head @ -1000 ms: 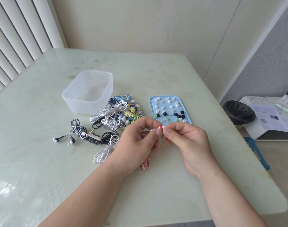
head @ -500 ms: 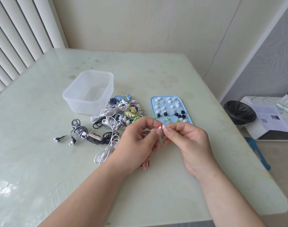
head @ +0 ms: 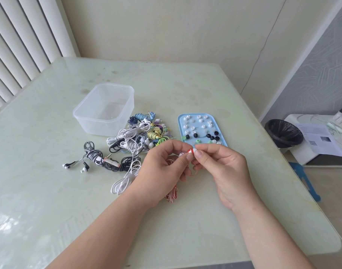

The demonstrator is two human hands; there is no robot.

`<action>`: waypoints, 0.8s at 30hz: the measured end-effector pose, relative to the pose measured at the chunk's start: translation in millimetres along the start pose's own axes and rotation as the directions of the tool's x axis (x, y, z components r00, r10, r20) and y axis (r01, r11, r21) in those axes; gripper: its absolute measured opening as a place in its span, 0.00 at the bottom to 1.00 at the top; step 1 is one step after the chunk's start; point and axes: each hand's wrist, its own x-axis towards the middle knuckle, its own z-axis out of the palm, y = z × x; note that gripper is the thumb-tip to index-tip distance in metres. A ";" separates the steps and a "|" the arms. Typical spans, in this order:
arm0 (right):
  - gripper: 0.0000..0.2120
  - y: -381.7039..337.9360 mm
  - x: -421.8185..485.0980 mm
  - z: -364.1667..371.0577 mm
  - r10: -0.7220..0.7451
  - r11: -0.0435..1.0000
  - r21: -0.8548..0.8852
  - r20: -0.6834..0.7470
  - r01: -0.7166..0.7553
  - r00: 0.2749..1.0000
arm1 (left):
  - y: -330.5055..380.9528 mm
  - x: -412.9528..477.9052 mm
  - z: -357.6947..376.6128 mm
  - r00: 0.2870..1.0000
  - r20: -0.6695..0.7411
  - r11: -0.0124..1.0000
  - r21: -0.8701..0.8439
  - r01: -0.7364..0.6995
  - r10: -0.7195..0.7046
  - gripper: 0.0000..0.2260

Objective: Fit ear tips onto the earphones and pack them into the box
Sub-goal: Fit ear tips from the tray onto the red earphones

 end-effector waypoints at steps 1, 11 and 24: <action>0.08 -0.6 -0.4 0.1 -0.002 1.000 0.006 -0.002 0.002 1.000 | 0.1 -0.1 0.0 1.000 0.000 1.000 -0.001 0.001 -0.001 0.02; 0.05 1.4 -4.1 3.4 -0.032 0.995 -0.091 0.107 0.042 0.994 | 0.8 -0.6 -1.2 1.000 0.019 0.996 -0.090 0.014 -0.012 0.08; 0.07 -2.7 -5.7 4.9 0.040 0.994 -0.101 0.063 -0.034 0.997 | 9.7 -3.5 -0.1 0.996 -0.012 0.959 -0.272 0.081 -0.087 0.08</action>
